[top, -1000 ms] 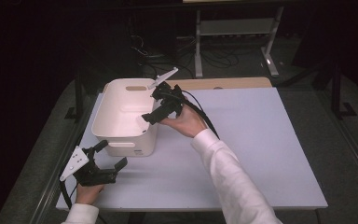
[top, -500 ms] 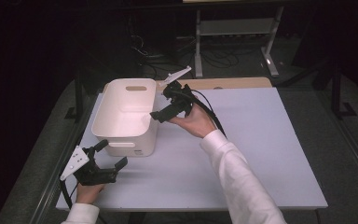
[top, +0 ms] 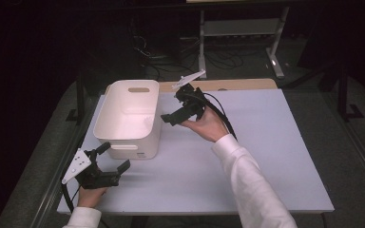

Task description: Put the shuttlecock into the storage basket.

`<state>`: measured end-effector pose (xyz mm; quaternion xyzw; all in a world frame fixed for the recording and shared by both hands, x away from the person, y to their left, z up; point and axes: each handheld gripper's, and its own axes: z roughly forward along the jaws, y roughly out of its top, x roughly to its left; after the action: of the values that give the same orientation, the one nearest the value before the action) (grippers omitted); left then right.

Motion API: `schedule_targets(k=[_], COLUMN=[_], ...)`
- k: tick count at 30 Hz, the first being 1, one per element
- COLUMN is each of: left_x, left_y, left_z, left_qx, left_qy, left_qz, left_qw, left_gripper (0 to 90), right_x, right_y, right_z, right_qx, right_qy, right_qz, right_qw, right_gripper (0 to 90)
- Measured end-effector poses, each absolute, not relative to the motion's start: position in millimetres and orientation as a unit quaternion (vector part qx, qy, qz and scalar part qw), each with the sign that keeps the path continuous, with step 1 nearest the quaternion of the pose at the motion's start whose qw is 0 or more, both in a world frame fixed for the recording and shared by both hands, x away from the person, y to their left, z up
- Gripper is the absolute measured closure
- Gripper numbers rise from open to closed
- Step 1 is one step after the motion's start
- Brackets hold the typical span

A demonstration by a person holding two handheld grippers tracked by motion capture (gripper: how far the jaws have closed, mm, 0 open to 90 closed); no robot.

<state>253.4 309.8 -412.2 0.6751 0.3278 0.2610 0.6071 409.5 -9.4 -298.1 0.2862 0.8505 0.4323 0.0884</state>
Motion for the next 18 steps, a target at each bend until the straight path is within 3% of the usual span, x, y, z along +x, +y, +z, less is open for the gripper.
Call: schedule_targets(k=[18], left_x=[253.0], left_y=[308.5], left_z=[-412.6], left_qx=[0.674], left_qy=[0.329], left_qz=[0.263], left_qw=[0.607], left_gripper=[0.0], right_x=[412.1], right_y=[-40.7], right_z=[-309.5], right_qx=[0.3], right_qy=[0.839], right_qz=[0.447], right_qw=[0.083], right_gripper=[0.0])
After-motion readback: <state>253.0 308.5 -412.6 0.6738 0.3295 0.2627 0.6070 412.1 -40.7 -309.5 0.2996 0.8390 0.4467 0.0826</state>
